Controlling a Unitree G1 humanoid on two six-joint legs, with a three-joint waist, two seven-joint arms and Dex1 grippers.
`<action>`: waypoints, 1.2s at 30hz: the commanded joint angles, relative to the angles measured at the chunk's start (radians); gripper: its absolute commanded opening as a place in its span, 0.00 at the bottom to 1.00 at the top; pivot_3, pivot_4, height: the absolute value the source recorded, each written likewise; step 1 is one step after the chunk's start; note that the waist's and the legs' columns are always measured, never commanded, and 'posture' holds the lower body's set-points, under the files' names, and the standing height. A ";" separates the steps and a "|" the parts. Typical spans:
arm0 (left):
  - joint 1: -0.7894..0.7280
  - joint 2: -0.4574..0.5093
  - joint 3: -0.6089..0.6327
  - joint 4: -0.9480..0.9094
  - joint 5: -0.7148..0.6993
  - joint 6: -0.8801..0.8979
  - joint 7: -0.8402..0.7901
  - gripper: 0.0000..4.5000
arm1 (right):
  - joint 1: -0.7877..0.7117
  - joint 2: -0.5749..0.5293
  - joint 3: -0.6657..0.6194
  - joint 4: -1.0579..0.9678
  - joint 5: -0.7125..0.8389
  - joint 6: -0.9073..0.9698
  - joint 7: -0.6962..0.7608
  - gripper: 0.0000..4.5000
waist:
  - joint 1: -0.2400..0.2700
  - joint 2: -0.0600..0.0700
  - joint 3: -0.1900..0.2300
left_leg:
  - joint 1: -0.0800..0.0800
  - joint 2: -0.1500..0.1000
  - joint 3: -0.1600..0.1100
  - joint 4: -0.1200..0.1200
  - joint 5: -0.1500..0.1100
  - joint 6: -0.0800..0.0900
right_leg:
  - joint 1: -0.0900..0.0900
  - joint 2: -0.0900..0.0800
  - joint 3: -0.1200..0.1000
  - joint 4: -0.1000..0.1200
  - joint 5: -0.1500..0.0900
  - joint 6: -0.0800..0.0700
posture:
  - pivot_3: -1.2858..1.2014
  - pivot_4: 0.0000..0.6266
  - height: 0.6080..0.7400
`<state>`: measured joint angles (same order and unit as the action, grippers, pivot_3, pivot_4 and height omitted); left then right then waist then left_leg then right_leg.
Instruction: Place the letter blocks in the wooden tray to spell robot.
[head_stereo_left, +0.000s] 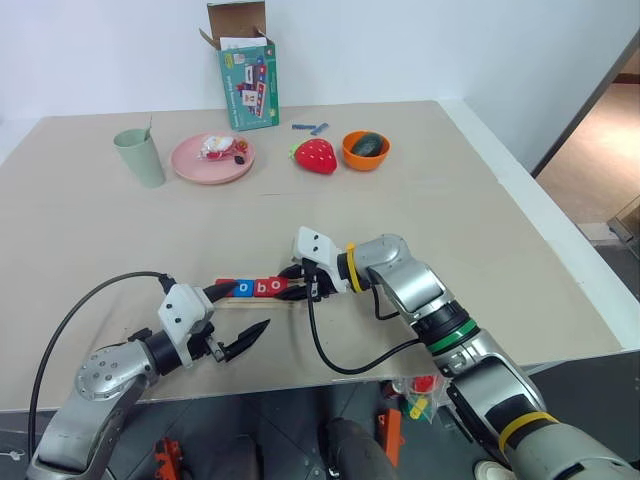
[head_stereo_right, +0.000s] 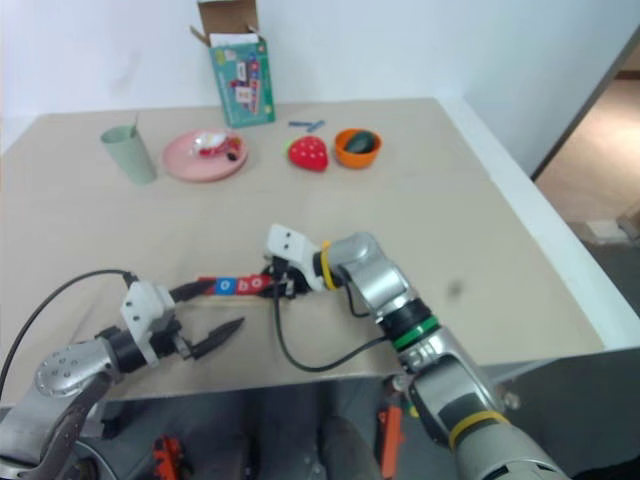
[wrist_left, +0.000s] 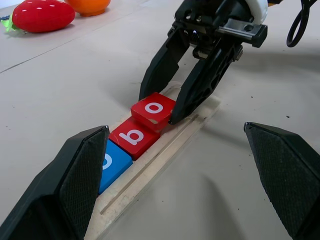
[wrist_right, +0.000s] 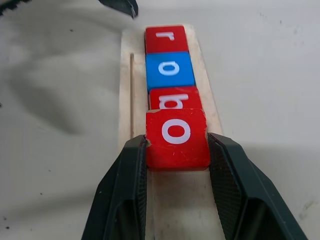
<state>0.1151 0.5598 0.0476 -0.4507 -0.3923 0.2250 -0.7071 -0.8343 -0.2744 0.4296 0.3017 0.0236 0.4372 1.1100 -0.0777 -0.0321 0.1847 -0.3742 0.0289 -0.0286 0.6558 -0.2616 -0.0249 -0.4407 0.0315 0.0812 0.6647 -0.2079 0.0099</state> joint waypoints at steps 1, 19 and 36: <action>0.001 0.002 0.011 -0.040 -0.005 -0.003 0.001 1.00 | -0.025 -0.005 -0.008 -0.017 0.003 -0.014 0.011 0.26 | 0.000 0.000 0.000 | 0.000 0.000 0.000 0.000 0.000 0.000 | 0.000 0.000 0.000 0.000 0.000 0.000 | 0.52 0.24 1.00; -0.011 0.005 0.003 -0.038 -0.006 -0.001 -0.011 1.00 | -0.029 -0.002 -0.011 0.006 0.004 -0.006 -0.004 0.26 | 0.000 0.000 0.000 | 0.000 0.000 0.000 0.000 0.000 0.000 | 0.000 0.000 0.000 0.000 0.000 0.000 | 0.52 0.24 1.00; -0.024 0.004 0.004 -0.032 -0.007 0.006 -0.010 1.00 | -0.051 0.008 -0.042 0.024 0.026 0.028 0.008 0.72 | 0.000 0.000 0.000 | 0.000 0.000 0.000 0.000 0.000 0.000 | 0.000 0.000 0.000 0.000 0.000 0.000 | 0.52 0.24 1.00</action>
<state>0.0996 0.5607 0.0401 -0.4548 -0.3929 0.2380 -0.7140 -0.8640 -0.2616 0.4244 0.3661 0.0291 0.4513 1.1118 -0.0778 -0.0321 0.1847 -0.3741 0.0290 -0.0290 0.6558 -0.2616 -0.0249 -0.4407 0.0316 0.0810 0.6648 -0.2079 0.0098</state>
